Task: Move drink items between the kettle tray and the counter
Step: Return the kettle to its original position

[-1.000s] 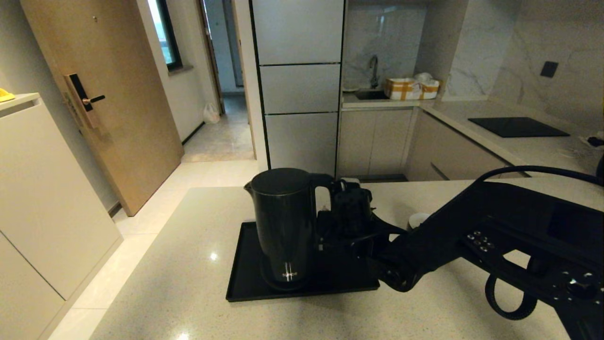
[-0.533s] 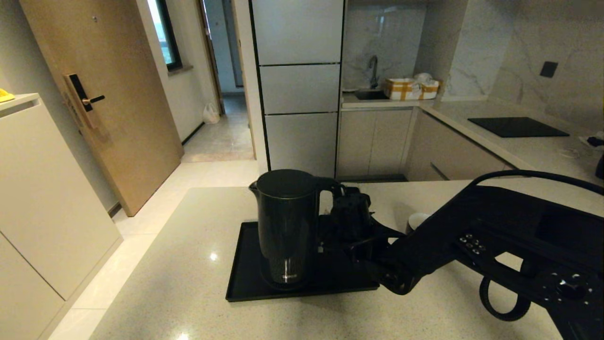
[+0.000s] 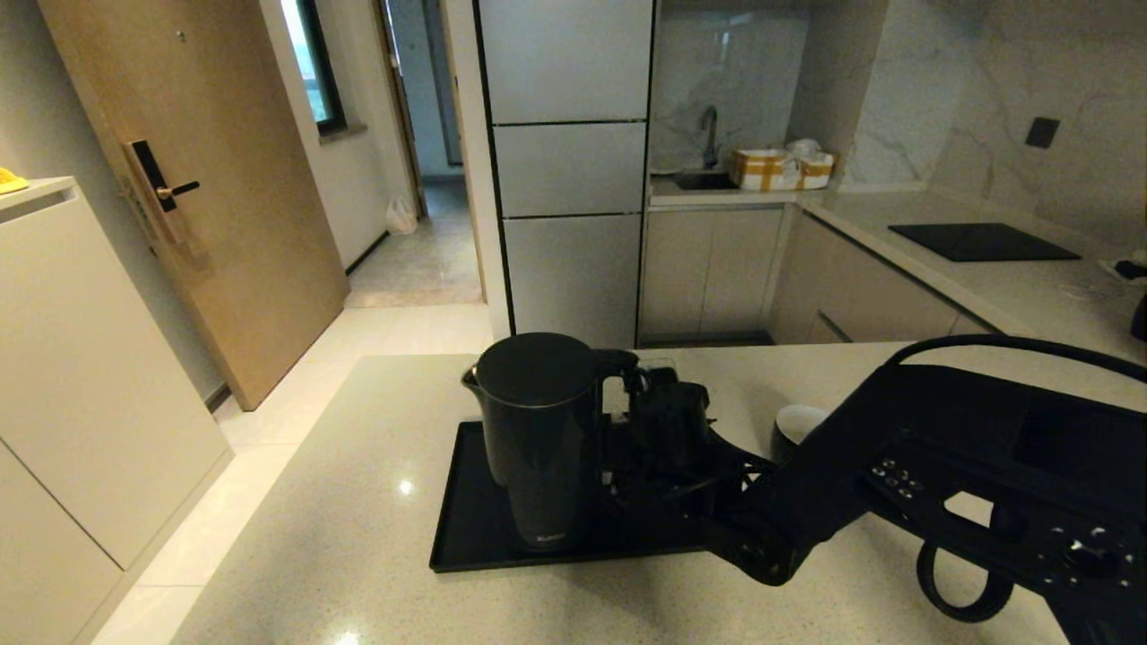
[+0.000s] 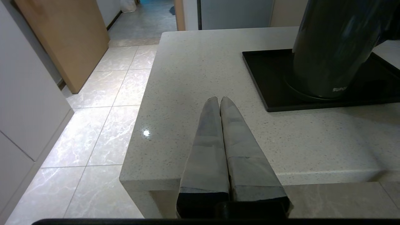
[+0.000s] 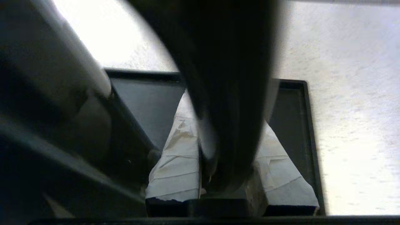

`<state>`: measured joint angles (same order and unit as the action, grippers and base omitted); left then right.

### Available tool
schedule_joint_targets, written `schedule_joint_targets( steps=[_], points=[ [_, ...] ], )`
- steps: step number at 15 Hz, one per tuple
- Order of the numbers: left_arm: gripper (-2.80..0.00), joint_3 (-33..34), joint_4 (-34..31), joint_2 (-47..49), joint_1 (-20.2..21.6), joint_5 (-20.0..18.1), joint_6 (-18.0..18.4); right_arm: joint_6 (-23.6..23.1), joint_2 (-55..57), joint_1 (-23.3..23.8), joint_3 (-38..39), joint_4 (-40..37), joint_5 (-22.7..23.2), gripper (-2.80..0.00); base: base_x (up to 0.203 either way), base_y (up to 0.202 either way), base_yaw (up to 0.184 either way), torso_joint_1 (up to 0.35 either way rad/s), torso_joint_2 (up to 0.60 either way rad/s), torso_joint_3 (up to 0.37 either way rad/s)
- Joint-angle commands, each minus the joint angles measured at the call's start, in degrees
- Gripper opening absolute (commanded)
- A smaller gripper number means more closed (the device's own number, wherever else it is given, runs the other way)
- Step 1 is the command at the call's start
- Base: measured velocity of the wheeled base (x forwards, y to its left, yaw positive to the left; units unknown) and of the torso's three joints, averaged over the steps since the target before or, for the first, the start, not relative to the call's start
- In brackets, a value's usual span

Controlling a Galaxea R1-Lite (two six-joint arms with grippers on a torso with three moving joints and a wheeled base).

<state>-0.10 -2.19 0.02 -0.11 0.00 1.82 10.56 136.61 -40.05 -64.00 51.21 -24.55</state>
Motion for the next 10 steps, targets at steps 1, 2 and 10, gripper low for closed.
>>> schedule_joint_targets(
  steps=[1, 2, 10],
  points=[
    [-2.8, 0.01, 0.0, -0.02, 0.02, 0.0, 0.03, -2.41, 0.35, -0.36, 1.44, 1.73, -0.3, -2.8, 0.0, 0.0, 0.0, 0.0, 0.0, 0.0],
    [-2.8, 0.01, 0.0, -0.02, 0.02, 0.0, 0.03, -2.65, 0.33, -0.38, 1.51, 1.96, -0.41, -2.8, 0.0, 0.0, 0.0, 0.0, 0.0, 0.0],
    [-2.8, 0.01, 0.0, -0.02, 0.02, 0.0, 0.03, -2.12, 1.82, -0.47, 0.63, 2.23, -0.41, -2.8, 0.0, 0.0, 0.0, 0.0, 0.0, 0.0]
  ],
)
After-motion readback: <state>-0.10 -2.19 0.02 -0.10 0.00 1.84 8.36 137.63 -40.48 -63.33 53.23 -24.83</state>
